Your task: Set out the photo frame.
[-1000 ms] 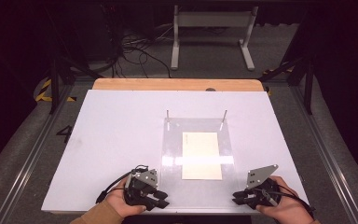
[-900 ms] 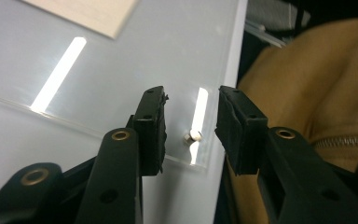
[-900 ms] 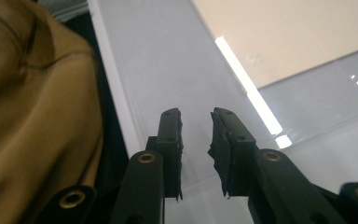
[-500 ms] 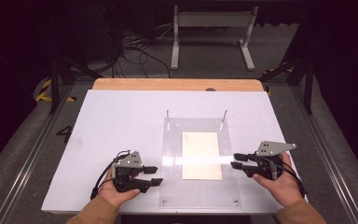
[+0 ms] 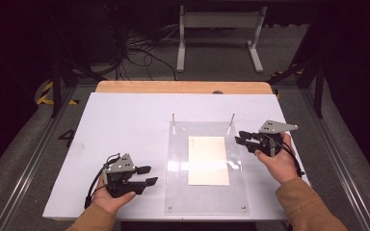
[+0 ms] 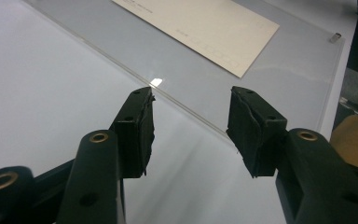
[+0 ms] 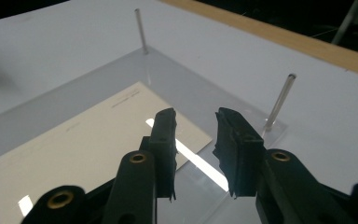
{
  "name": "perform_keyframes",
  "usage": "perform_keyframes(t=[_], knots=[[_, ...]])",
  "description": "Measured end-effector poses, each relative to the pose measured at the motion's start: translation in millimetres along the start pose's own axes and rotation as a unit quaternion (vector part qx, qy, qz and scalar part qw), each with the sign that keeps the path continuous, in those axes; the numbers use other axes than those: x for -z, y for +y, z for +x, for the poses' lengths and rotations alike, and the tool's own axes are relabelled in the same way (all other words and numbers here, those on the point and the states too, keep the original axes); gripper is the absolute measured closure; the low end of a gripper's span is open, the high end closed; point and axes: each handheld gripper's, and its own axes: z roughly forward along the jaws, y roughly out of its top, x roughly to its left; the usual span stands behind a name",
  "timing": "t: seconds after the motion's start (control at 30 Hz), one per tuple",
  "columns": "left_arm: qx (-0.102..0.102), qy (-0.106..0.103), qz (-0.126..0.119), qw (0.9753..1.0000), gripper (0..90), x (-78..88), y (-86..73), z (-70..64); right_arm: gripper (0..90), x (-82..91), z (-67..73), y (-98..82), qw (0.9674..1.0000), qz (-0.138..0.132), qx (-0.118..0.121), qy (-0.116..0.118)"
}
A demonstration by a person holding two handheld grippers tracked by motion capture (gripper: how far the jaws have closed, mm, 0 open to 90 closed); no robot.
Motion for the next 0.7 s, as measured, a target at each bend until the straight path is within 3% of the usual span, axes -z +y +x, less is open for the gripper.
perform_keyframes(t=[0.1,0.3,0.37,0.5,0.57,0.6,0.7], knots=[[0.006,0.008,-0.001,0.9999,51.0,3.6,-3.7,1.1,65.5,-10.3,-7.3,8.7,0.9995,-0.009,0.000,-0.029],[0.011,0.015,-0.005,0.9998,51.0,7.8,-7.5,2.2,61.8,-29.4,-24.1,16.7,0.9983,-0.006,-0.013,-0.056],[0.014,0.016,-0.008,0.9997,50.9,7.7,-8.3,2.1,61.4,-35.4,-31.2,16.8,0.9970,-0.002,-0.010,-0.076],[0.014,0.015,-0.010,0.9997,50.8,6.9,-8.1,2.2,60.6,-45.7,-40.2,13.3,0.9963,-0.004,-0.014,-0.085],[0.014,0.013,-0.008,0.9998,50.8,5.9,-7.8,2.1,57.7,-53.6,-42.1,11.2,0.9955,0.003,0.002,-0.094],[0.013,0.013,-0.008,0.9998,50.8,5.2,-7.7,2.2,57.7,-57.1,-43.0,10.9,0.9954,0.010,-0.005,-0.095],[0.013,0.013,-0.007,0.9998,50.8,3.2,-7.3,1.2,66.3,-66.8,-46.0,13.3,0.9955,0.015,-0.001,-0.094]])
